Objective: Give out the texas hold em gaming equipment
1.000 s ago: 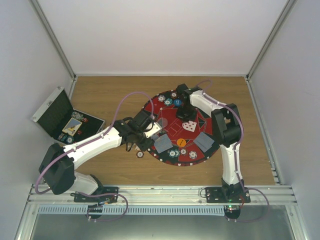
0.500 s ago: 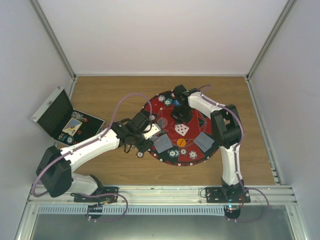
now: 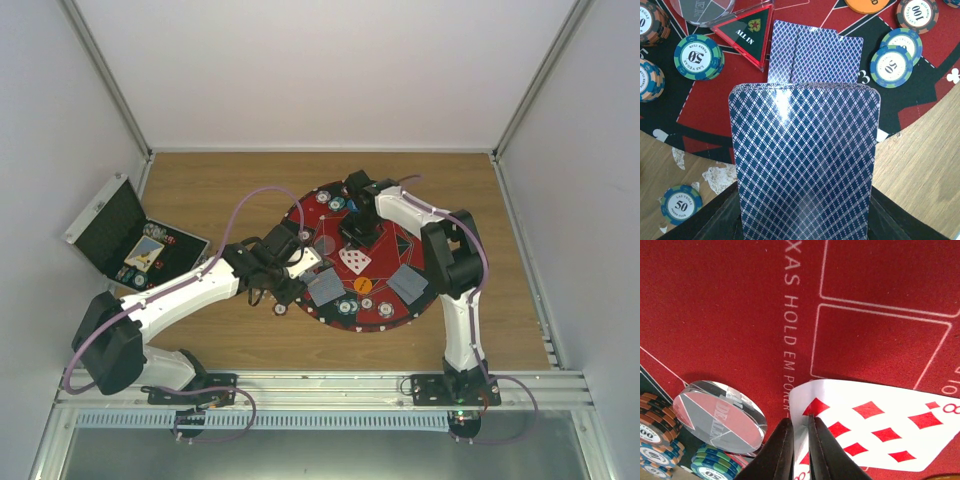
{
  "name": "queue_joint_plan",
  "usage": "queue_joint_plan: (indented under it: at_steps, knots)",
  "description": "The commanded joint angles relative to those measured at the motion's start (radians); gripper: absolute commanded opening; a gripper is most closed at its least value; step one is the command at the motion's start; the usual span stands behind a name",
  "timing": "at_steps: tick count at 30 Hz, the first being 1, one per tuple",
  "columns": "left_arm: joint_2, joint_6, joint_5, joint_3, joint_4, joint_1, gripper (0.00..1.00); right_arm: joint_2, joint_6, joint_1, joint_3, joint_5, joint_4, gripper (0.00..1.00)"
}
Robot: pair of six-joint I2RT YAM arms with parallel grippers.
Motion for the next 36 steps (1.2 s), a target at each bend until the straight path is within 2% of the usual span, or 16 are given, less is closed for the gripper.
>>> queue_joint_plan:
  at_steps: [1,5,8,12,16,18,21,23,25,32,36]
  knots:
    - [-0.003,0.006,-0.008,0.000,0.042,0.007,0.54,-0.025,0.016,0.010,-0.013,-0.024,0.020,0.13]
    - [-0.005,0.007,-0.014,0.000,0.039,0.007,0.54,-0.041,0.003,0.010,-0.002,-0.016,0.016,0.22]
    - [-0.006,0.005,-0.016,-0.002,0.037,0.008,0.54,-0.059,-0.022,0.010,0.014,0.002,0.004,0.33]
    - [-0.002,0.006,-0.018,0.004,0.036,0.008,0.54,-0.108,-0.080,0.008,0.067,0.076,-0.028,0.55]
    - [0.013,0.019,-0.017,0.018,0.038,0.007,0.54,-0.196,-0.272,-0.013,0.077,0.159,-0.020,0.73]
    - [0.032,0.025,-0.026,0.036,0.034,-0.002,0.54,-0.256,-0.409,-0.025,0.022,0.172,0.016,0.79]
    - [0.056,0.027,-0.028,0.064,0.033,-0.017,0.54,-0.356,-0.661,-0.042,-0.113,0.072,0.100,0.84]
    - [0.062,0.028,-0.023,0.074,0.038,-0.025,0.54,-0.416,-0.848,-0.047,-0.197,-0.121,0.136,0.88]
    - [0.070,0.034,-0.022,0.080,0.038,-0.032,0.54,-0.431,-0.961,-0.046,-0.245,-0.254,0.105,0.90]
    - [0.078,0.045,-0.026,0.075,0.043,-0.048,0.54,-0.422,-1.031,-0.028,-0.355,-0.480,0.105,0.89]
    - [0.076,0.045,-0.021,0.072,0.043,-0.051,0.54,-0.391,-1.056,0.011,-0.350,-0.512,0.115,0.90]
